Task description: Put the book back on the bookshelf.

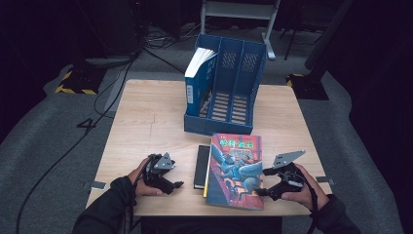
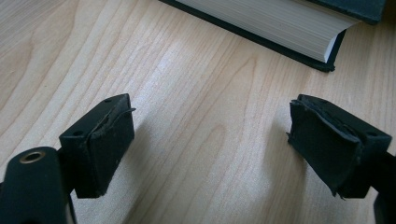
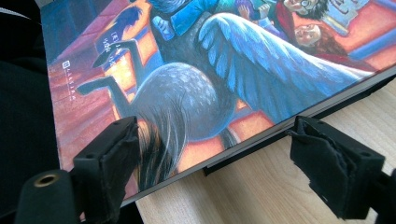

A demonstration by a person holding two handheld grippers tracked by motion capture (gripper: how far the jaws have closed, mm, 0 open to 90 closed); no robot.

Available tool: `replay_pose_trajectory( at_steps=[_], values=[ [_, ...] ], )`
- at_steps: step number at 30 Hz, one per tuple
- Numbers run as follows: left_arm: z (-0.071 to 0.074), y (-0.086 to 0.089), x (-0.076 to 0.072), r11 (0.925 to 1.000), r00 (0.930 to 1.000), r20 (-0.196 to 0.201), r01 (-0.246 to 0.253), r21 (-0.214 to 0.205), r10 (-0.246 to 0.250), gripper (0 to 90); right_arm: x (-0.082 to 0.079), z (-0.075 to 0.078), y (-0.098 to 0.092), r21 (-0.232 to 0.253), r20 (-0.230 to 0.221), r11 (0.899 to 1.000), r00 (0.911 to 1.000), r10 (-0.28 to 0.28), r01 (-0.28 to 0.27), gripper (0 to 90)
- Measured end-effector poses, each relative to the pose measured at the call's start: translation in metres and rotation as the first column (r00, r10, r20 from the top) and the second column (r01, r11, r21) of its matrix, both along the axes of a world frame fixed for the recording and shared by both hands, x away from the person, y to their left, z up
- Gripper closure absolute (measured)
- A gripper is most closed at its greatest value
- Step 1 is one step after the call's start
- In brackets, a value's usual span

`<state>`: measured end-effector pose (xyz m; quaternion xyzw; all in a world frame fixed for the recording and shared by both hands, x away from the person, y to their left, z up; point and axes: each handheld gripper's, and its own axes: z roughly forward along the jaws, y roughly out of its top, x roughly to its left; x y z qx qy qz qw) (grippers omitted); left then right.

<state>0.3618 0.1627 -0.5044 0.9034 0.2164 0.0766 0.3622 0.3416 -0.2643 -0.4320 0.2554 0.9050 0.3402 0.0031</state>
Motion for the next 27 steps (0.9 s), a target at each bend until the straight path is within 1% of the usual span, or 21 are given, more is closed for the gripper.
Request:
replay_pose_trajectory(
  at_steps=[3, 6, 8, 9, 10, 11, 13, 16, 19, 21, 22, 24, 25, 27],
  values=[
    [0.0, 0.0, 0.0, 1.0, 1.0, 0.001, 0.001, 0.0, -0.001, 14.1, 0.0, 0.0, 0.0, 0.001, 0.004, 1.0, 1.0, 0.002, -0.002, 16.8],
    [0.001, -0.002, 0.0, 0.9999, 1.0, -0.006, -0.007, 0.01, 0.007, 14.4, 0.0, 0.001, 0.0, 0.004, 0.005, 1.0, 1.0, 0.002, -0.002, 17.0],
    [0.003, -0.003, -0.001, 0.9995, 0.9998, -0.017, -0.013, 0.03, 0.013, 15.2, -0.001, 0.002, -0.001, 0.012, 0.012, 1.0, 0.9999, 0.001, -0.001, 17.1],
    [0.005, -0.005, -0.002, 0.999, 0.9997, -0.024, -0.003, 0.046, 0.004, 15.4, -0.001, 0.002, -0.001, 0.018, 0.011, 1.0, 0.9999, -0.001, 0.001, 17.3],
    [0.005, -0.006, -0.003, 0.9987, 0.9997, -0.023, 0.007, 0.051, -0.006, 15.4, 0.0, 0.002, -0.002, 0.024, 0.009, 1.0, 1.0, -0.004, 0.003, 17.2],
    [0.005, -0.006, -0.003, 0.9987, 0.9997, -0.023, 0.007, 0.051, -0.006, 15.5, 0.0, 0.002, -0.002, 0.024, 0.009, 1.0, 1.0, -0.004, 0.003, 17.2],
    [0.007, -0.007, -0.005, 0.9973, 0.9993, -0.026, 0.027, 0.068, -0.026, 15.9, -0.001, 0.002, -0.001, 0.026, 0.019, 1.0, 0.9998, -0.007, 0.007, 17.2],
    [0.01, -0.007, -0.009, 0.9952, 0.9989, -0.025, 0.043, 0.088, -0.041, 18.0, -0.001, 0.0, 0.002, 0.025, 0.029, 0.999, 0.9993, -0.023, 0.022, 17.0],
    [0.013, -0.007, -0.012, 0.9956, 0.999, -0.018, 0.043, 0.084, -0.042, 18.0, 0.0, -0.001, 0.005, 0.029, 0.034, 0.999, 0.9989, -0.032, 0.031, 17.0],
    [0.017, -0.007, -0.015, 0.9963, 0.999, -0.01, 0.044, 0.074, -0.044, 18.0, 0.0, 0.0, 0.008, 0.023, 0.045, 0.999, 0.9983, -0.037, 0.036, 16.9],
    [0.019, -0.008, -0.016, 0.9965, 0.9989, -0.004, 0.047, 0.069, -0.047, 17.6, 0.001, 0.0, 0.01, 0.02, 0.038, 0.999, 0.9983, -0.044, 0.044, 16.7],
    [0.023, -0.009, -0.021, 0.9974, 0.9988, 0.004, 0.048, 0.055, -0.048, 17.6, 0.002, 0.0, 0.012, 0.018, 0.038, 0.999, 0.998, -0.049, 0.049, 16.5],
    [0.025, -0.01, -0.024, 0.9973, 0.9988, 0.008, 0.048, 0.056, -0.048, 17.5, 0.002, 0.0, 0.013, 0.016, 0.04, 0.999, 0.9979, -0.05, 0.05, 16.3],
    [0.028, -0.012, -0.03, 0.9977, 0.9984, 0.018, 0.052, 0.044, -0.053, 17.1, 0.003, -0.001, 0.013, 0.023, 0.032, 0.998, 0.9978, -0.059, 0.058, 16.2]
  ],
)
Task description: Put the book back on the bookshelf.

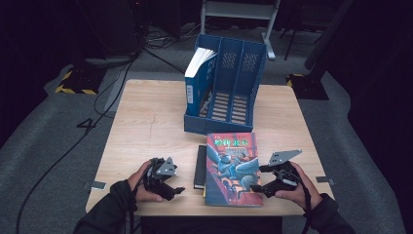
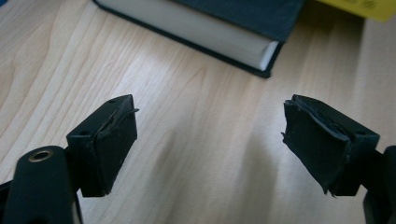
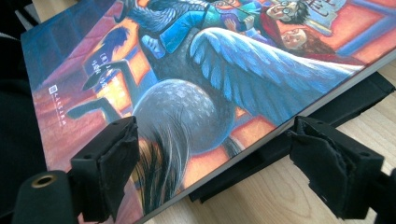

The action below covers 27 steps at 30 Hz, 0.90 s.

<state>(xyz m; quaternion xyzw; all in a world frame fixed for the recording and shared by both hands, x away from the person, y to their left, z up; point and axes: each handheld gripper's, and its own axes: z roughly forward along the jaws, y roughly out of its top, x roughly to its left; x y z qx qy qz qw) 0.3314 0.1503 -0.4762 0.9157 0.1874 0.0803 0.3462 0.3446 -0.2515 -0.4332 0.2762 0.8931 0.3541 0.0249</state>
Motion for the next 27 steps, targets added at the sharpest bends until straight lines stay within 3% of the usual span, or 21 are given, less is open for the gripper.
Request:
replay_pose_trajectory(
  at_steps=[5, 12, 18, 23, 25, 27],
  values=[
    [0.006, -0.007, -0.016, 0.9994, 0.9997, 0.006, 0.023, -0.025, -0.022, 16.8, -0.002, -0.001, -0.005, 0.027, 0.0, 1.0, 0.9999, 0.011, -0.011, 20.3],
    [0.008, -0.018, -0.023, 0.9979, 0.9979, 0.025, 0.06, -0.026, -0.059, 17.1, -0.018, -0.001, -0.01, 0.016, -0.012, 0.994, 0.9942, 0.107, -0.107, 19.7],
    [0.009, -0.021, -0.022, 0.9985, 0.9983, 0.034, 0.048, -0.027, -0.047, 17.5, -0.021, -0.003, -0.009, 0.021, -0.005, 0.995, 0.9948, 0.102, -0.102, 18.2],
    [0.013, -0.033, -0.034, 0.994, 0.9936, 0.036, 0.108, -0.018, -0.107, 17.3, -0.022, -0.003, -0.003, 0.02, 0.002, 0.995, 0.9955, 0.094, -0.094, 18.4],
    [0.016, -0.038, -0.04, 0.9893, 0.9902, 0.028, 0.138, -0.047, -0.137, 16.9, -0.021, -0.003, 0.0, 0.029, -0.005, 0.996, 0.9965, 0.084, -0.083, 18.9],
    [0.017, -0.042, -0.043, 0.9873, 0.9882, 0.028, 0.152, -0.047, -0.15, 16.4, -0.02, -0.003, 0.003, 0.033, -0.005, 0.997, 0.9978, 0.066, -0.066, 19.2]
  ],
)
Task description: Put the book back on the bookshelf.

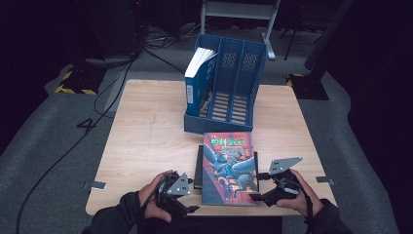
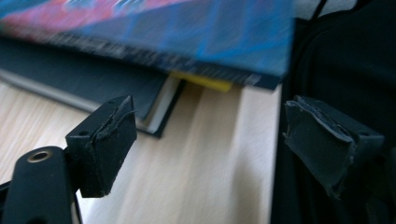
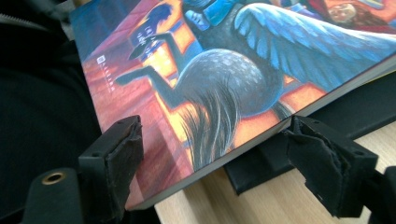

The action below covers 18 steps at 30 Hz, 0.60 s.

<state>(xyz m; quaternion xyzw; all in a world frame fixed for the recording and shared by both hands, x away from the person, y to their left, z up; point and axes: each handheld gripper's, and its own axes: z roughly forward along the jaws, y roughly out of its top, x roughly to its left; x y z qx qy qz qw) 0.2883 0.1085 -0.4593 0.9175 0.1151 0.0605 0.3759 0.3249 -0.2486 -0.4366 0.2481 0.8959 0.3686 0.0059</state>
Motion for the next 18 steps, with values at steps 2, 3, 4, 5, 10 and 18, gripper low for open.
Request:
replay_pose_trajectory(
  at_steps=[2, 3, 4, 5, 10, 18],
  values=[
    [-0.001, -0.002, -0.001, 1.0, 0.9999, -0.008, 0.006, -0.003, -0.006, 16.3, 0.001, 0.0, 0.002, 0.006, 0.001, 1.0, 1.0, -0.007, 0.007, 19.2],
    [-0.001, -0.003, -0.001, 0.9999, 0.9999, -0.005, 0.013, -0.004, -0.013, 15.8, 0.001, -0.001, 0.003, 0.01, -0.001, 1.0, 0.9999, -0.015, 0.015, 19.1],
    [-0.001, -0.003, -0.001, 1.0, 1.0, 0.002, 0.005, -0.004, -0.005, 16.0, 0.001, -0.001, 0.004, 0.011, 0.001, 1.0, 0.9998, -0.019, 0.019, 19.1],
    [0.0, -0.004, 0.0, 0.9997, 0.9999, -0.005, -0.01, -0.022, 0.01, 15.9, 0.002, -0.001, 0.005, 0.014, 0.0, 1.0, 0.9997, -0.024, 0.024, 19.0],
    [0.0, -0.008, 0.001, 0.9977, 0.9991, -0.022, -0.038, -0.056, 0.036, 16.2, 0.003, -0.002, 0.009, 0.026, 0.002, 0.999, 0.999, -0.044, 0.044, 19.1],
    [-0.004, -0.011, 0.006, 0.9978, 0.9982, -0.009, -0.059, -0.028, 0.059, 15.1, 0.003, -0.003, 0.008, 0.035, 0.007, 0.999, 0.9991, -0.041, 0.041, 19.5]
  ],
)
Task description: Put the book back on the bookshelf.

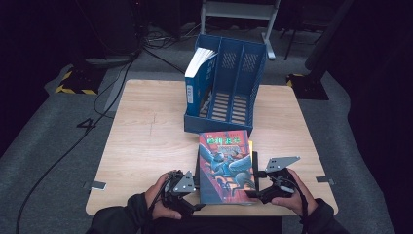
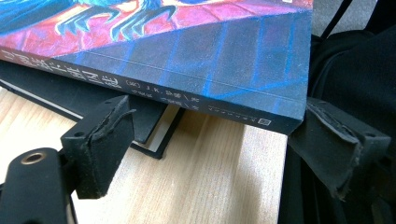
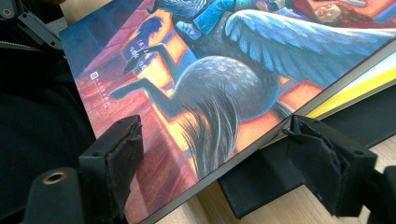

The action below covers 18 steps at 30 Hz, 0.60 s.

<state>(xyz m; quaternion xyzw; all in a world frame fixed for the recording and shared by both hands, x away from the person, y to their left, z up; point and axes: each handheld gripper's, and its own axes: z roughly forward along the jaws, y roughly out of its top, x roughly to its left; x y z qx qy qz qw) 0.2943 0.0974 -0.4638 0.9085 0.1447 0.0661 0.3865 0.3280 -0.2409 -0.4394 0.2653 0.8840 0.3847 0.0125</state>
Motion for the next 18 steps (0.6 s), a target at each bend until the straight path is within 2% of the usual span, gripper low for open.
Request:
replay_pose_trajectory(
  at_steps=[3, 8, 13, 18],
  values=[
    [0.001, 0.002, 0.0, 0.9999, 0.9998, 0.017, 0.013, 0.005, -0.013, 15.4, 0.0, 0.0, -0.001, -0.001, 0.002, 1.0, 1.0, 0.001, -0.001, 19.8],
    [0.003, 0.009, 0.002, 0.9997, 0.9997, 0.014, 0.022, 0.012, -0.022, 15.4, 0.0, 0.0, -0.003, 0.008, 0.002, 1.0, 0.9999, 0.013, -0.013, 21.6],
    [0.004, 0.019, 0.007, 0.9994, 0.9994, 0.026, -0.024, 0.023, 0.024, 15.4, -0.001, 0.0, -0.001, 0.015, 0.0, 1.0, 0.9997, 0.026, -0.026, 22.4],
    [0.004, 0.028, 0.013, 0.9981, 0.9982, 0.019, -0.058, 0.022, 0.057, 15.4, -0.003, 0.0, 0.001, 0.019, 0.007, 0.999, 0.9988, 0.048, -0.048, 23.5]
  ],
)
